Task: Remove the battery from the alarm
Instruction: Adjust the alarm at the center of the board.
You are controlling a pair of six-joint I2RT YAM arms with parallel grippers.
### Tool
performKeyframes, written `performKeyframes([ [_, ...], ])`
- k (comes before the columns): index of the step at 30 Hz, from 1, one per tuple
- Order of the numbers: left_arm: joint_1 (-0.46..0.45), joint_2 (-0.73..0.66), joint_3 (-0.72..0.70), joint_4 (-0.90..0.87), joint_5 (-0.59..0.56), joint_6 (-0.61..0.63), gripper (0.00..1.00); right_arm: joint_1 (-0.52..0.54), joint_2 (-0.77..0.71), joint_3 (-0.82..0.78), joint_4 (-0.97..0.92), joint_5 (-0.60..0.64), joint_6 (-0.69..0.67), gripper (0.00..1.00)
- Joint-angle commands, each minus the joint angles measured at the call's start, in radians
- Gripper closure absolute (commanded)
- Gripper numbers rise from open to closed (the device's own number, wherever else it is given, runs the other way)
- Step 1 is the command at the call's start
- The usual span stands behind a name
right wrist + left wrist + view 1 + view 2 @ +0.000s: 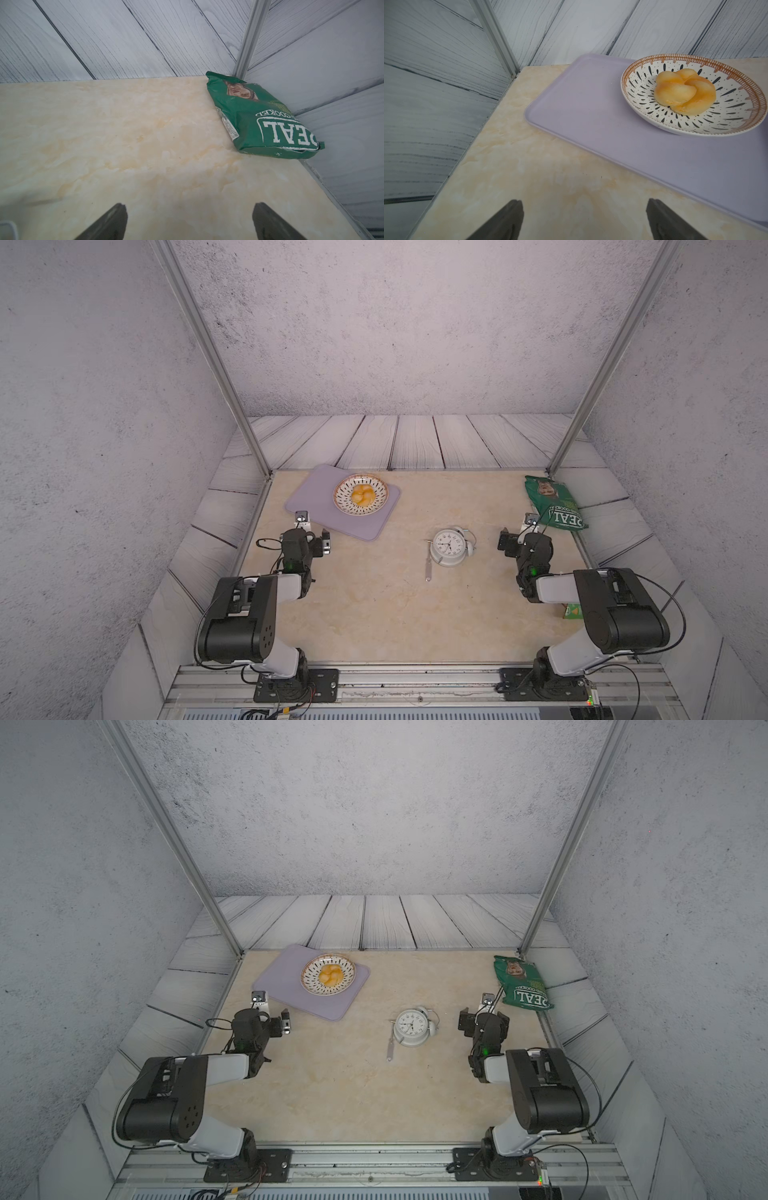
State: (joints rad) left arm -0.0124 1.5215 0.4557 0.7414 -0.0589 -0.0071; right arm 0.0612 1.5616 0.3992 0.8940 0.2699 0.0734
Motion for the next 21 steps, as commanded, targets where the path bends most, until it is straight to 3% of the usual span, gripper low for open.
performKeyframes([
  [1,0.015,0.012,0.020,-0.007,0.021,-0.011,0.01,-0.004,0.015,0.009,0.010,0.011,-0.004,0.01],
  [14,0.015,0.006,0.019,-0.013,0.021,-0.010,0.01,-0.005,0.014,0.007,0.012,0.011,-0.004,0.01],
  [21,0.015,0.001,0.004,0.008,0.077,0.013,0.01,-0.004,0.012,0.004,0.015,-0.067,-0.036,0.00],
])
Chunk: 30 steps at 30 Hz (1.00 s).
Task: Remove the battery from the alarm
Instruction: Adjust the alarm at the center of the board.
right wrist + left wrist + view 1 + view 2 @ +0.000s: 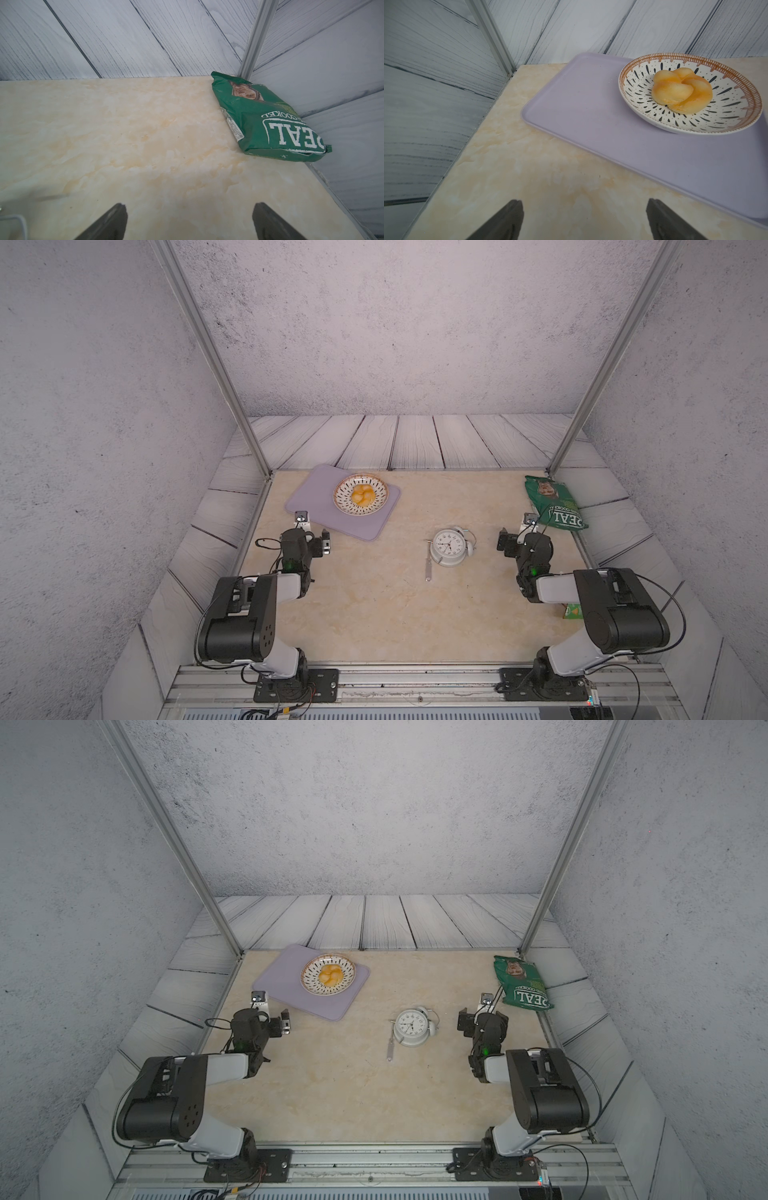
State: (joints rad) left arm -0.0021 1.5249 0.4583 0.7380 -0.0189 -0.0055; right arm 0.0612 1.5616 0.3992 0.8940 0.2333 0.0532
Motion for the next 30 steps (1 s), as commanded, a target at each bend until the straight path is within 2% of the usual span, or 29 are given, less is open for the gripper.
performKeyframes([
  [1,0.004,-0.005,-0.004,0.019,0.050,0.018,0.01,-0.004,0.011,0.001,0.020,-0.029,-0.017,0.01],
  [8,0.005,-0.023,-0.024,0.042,0.129,0.056,0.01,-0.004,0.003,-0.032,0.079,-0.034,-0.016,0.00],
  [11,0.003,-0.077,0.016,-0.046,0.150,0.057,0.01,-0.004,-0.063,-0.036,0.022,-0.017,-0.010,0.00],
  [12,0.004,-0.094,0.045,-0.109,0.153,0.056,0.01,-0.005,-0.095,-0.025,-0.039,-0.013,-0.005,0.01],
  [15,-0.001,-0.127,0.200,-0.404,0.146,0.014,0.01,-0.004,-0.207,0.107,-0.431,-0.016,0.061,0.00],
  [16,-0.003,-0.128,0.268,-0.510,0.146,-0.024,0.01,-0.004,-0.228,0.161,-0.586,-0.041,0.084,0.00],
  [19,-0.022,-0.121,0.433,-0.786,0.147,-0.128,0.01,-0.004,-0.233,0.287,-0.863,-0.142,0.106,0.00],
  [21,-0.033,-0.126,0.501,-0.887,0.201,-0.178,0.01,-0.004,-0.230,0.346,-0.995,-0.179,0.150,0.01],
  [24,-0.068,-0.129,0.558,-0.974,0.301,-0.257,0.01,-0.004,-0.213,0.432,-1.134,-0.299,0.191,0.01],
  [26,-0.110,-0.118,0.596,-1.042,0.376,-0.288,0.01,-0.005,-0.178,0.493,-1.224,-0.361,0.212,0.07],
  [28,-0.166,-0.106,0.622,-1.101,0.450,-0.301,0.01,-0.004,-0.128,0.565,-1.333,-0.420,0.208,0.17],
  [30,-0.216,-0.102,0.625,-1.125,0.520,-0.326,0.01,-0.004,-0.089,0.599,-1.355,-0.505,0.213,0.23],
])
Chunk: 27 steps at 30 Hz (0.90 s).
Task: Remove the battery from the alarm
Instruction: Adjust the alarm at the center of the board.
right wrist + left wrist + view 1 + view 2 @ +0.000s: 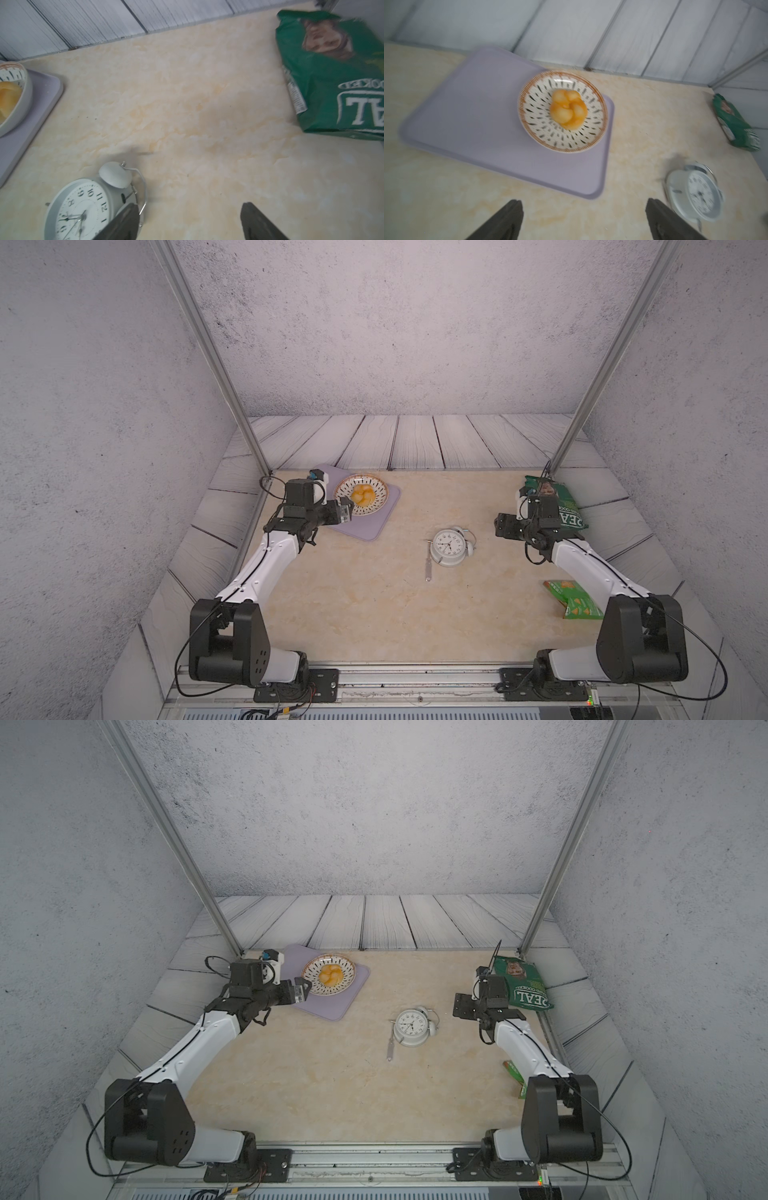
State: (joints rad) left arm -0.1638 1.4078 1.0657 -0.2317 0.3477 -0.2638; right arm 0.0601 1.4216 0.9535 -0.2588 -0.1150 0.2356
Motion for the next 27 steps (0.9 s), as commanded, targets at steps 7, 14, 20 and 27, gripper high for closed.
performKeyframes([
  [7,-0.170,0.032,-0.047,-0.134,0.280,-0.146,0.01,-0.003,0.247,0.159,-0.213,-0.345,0.064,0.45],
  [14,-0.221,0.052,-0.053,-0.165,0.287,-0.141,0.01,-0.001,0.423,0.230,-0.191,-0.431,0.072,0.60],
  [20,-0.253,0.043,-0.074,-0.152,0.254,-0.133,0.01,0.001,0.544,0.290,-0.160,-0.487,0.107,0.67],
  [27,-0.279,0.036,-0.071,-0.151,0.223,-0.121,0.01,0.003,0.576,0.335,-0.200,-0.521,0.107,0.89],
])
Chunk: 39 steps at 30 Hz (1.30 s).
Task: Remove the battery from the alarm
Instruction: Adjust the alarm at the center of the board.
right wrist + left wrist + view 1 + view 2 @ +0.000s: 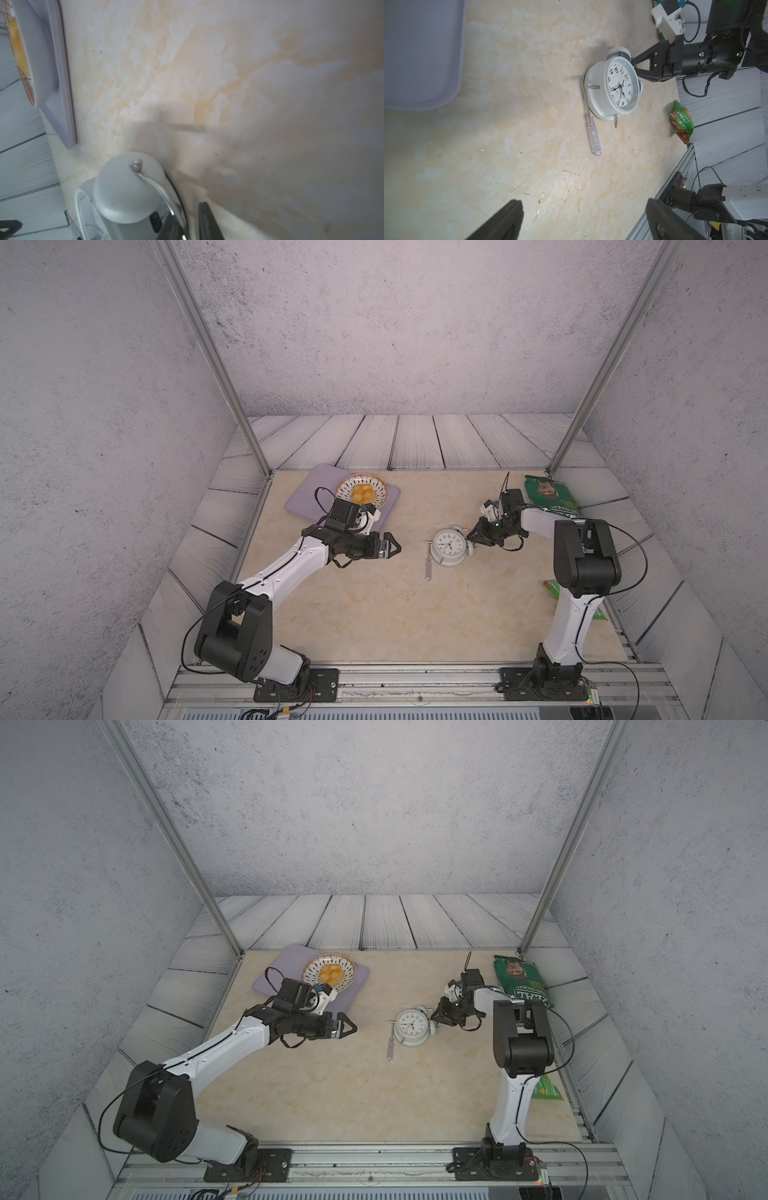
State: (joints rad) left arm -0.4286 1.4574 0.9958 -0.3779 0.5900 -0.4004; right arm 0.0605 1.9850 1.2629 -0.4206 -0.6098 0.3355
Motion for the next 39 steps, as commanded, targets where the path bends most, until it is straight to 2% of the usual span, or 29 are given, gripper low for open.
performKeyframes([
  [1,-0.018,-0.016,0.001,-0.010,-0.032,0.018,0.01,0.002,-0.001,0.028,-0.060,-0.021,0.002,0.94],
  [2,-0.026,-0.021,0.003,-0.014,-0.045,0.024,0.01,0.003,-0.019,0.026,-0.075,-0.010,-0.002,0.99],
  [7,-0.052,-0.054,0.005,-0.024,-0.106,0.064,0.01,0.007,-0.146,0.026,-0.191,0.063,0.023,1.00],
  [11,-0.055,-0.082,0.008,-0.033,-0.146,0.077,0.01,0.026,-0.226,0.076,-0.405,0.237,-0.023,1.00],
  [16,-0.053,-0.110,0.016,-0.052,-0.201,0.086,0.01,0.074,-0.294,0.139,-0.614,0.606,-0.084,1.00],
  [21,-0.042,-0.112,0.020,-0.054,-0.238,0.047,0.01,0.165,-0.336,0.213,-0.746,1.076,-0.104,1.00],
  [26,-0.016,-0.103,0.034,-0.101,-0.269,0.034,0.01,0.256,-0.288,0.250,-0.830,1.518,-0.117,1.00],
  [28,-0.009,-0.104,0.034,-0.124,-0.298,0.028,0.01,0.285,-0.260,0.249,-0.841,1.648,-0.108,1.00],
  [34,0.039,-0.130,0.025,-0.196,-0.376,0.005,0.01,0.413,-0.136,0.250,-0.826,1.784,-0.054,1.00],
  [39,0.070,-0.162,0.012,-0.224,-0.408,0.002,0.01,0.527,0.015,0.301,-0.854,1.817,0.023,1.00],
])
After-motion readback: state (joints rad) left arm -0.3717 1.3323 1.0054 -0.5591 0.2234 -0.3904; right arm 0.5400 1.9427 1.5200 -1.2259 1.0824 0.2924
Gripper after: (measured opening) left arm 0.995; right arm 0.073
